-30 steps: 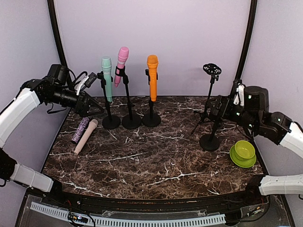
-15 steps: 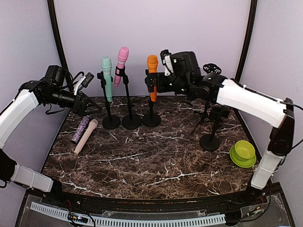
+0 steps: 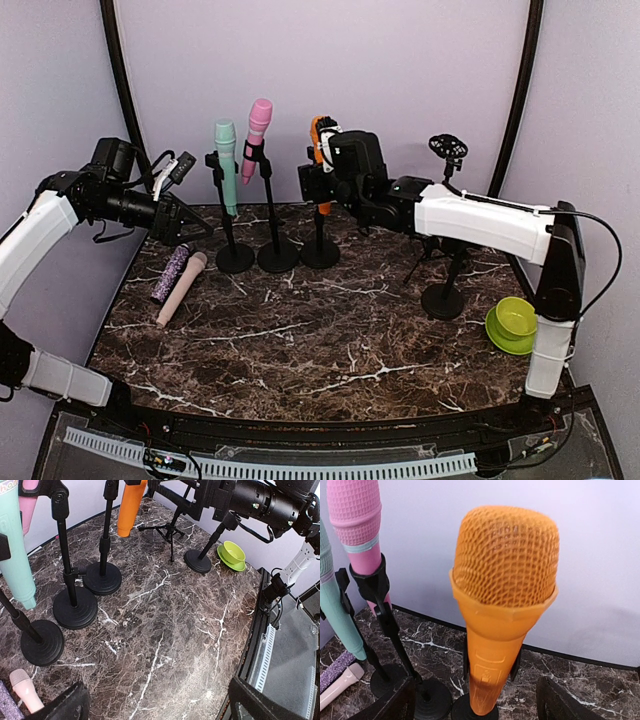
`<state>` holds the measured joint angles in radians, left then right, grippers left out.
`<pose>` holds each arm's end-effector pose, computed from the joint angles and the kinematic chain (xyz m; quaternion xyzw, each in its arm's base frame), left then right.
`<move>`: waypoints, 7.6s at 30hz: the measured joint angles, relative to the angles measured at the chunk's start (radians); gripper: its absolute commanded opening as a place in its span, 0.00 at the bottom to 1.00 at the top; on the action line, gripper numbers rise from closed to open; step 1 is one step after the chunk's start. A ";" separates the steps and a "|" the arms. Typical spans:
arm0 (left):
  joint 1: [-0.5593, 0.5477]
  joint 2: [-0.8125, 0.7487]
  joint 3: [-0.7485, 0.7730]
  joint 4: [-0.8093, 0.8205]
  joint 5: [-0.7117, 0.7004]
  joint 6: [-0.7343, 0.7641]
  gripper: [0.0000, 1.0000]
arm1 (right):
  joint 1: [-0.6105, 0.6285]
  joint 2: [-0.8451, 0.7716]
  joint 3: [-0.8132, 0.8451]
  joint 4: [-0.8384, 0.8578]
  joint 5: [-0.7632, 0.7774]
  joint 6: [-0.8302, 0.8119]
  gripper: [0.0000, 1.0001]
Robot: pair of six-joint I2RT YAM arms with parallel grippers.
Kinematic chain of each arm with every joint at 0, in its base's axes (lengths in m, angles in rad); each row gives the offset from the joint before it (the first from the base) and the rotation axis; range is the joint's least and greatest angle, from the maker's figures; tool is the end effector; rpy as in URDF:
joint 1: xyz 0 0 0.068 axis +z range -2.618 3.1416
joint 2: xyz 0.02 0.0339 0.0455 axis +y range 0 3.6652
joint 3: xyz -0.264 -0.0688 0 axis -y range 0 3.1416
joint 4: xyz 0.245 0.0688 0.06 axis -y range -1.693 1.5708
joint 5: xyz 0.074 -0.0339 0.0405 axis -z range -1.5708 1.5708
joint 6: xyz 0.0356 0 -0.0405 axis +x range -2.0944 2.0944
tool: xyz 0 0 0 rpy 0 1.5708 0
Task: Remove the microphone from the stand
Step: Move the microphone stand with the microphone to the center of the board, then hold the microphone stand, then remove the microphone from the microphone stand, then adjust the microphone stand at the center of the board.
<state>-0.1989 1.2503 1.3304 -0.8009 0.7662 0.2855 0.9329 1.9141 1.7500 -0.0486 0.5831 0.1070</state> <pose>0.2413 -0.0738 0.3777 0.3523 0.7834 -0.3237 0.3968 0.2907 0.3593 0.3594 -0.1338 0.7551 0.1048 0.6332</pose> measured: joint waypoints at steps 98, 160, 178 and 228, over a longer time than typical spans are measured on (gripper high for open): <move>-0.079 0.107 0.050 -0.184 0.377 0.851 0.63 | 0.296 -0.165 -0.125 0.097 -0.550 0.048 0.28; -0.253 0.177 0.073 0.077 0.277 0.555 0.99 | 0.283 -0.306 -0.065 0.181 -0.560 -0.015 0.04; -0.455 0.254 0.156 0.077 0.343 0.553 0.92 | 0.283 -0.446 -0.220 0.208 -0.507 -0.013 0.02; -0.292 0.232 0.211 0.045 0.080 0.562 0.97 | 0.255 -0.504 -0.215 0.256 -0.436 -0.045 0.00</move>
<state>-0.4911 1.4822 1.5417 -0.7555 0.8459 0.8471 1.1881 1.4097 1.5352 0.2070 0.1474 0.0620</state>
